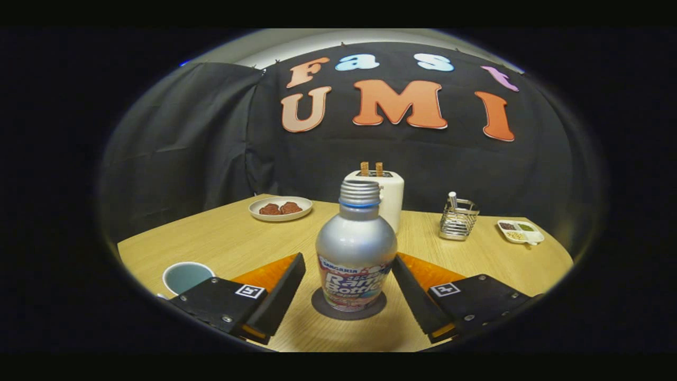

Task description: Take the bottle from table, then pour the juice into the cup, finally place the bottle on the coaster

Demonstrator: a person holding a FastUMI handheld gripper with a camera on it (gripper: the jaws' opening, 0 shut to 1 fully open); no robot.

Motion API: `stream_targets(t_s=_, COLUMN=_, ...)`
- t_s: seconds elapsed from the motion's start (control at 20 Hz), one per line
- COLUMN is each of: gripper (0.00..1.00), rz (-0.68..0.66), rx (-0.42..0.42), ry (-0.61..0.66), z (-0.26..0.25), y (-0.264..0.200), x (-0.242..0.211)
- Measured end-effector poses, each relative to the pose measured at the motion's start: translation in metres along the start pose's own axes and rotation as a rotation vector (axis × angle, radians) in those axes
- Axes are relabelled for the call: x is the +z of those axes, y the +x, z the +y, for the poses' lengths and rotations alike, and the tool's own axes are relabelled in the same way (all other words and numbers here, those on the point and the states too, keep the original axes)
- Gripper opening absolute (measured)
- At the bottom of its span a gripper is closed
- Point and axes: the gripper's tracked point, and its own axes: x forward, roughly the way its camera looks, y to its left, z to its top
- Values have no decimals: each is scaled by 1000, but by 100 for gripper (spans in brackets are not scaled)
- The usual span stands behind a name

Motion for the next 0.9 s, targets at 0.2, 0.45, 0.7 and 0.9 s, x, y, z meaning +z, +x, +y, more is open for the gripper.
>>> stream_targets(t_s=0.2, gripper=98, rz=-54, rx=-12, ry=2, z=-7, y=-30, x=24)
stream_targets(t_s=0.45, gripper=98, rz=-164, rx=-32, ry=-25, z=-15, y=-81, x=60)
stream_targets(t_s=0.7, gripper=98, rz=-252, rx=-53, ry=-30, z=-24, y=-137, x=100)
stream_targets(t_s=0.9, gripper=98, rz=-272, rx=-66, ry=-5, z=-36, y=-183, x=115)
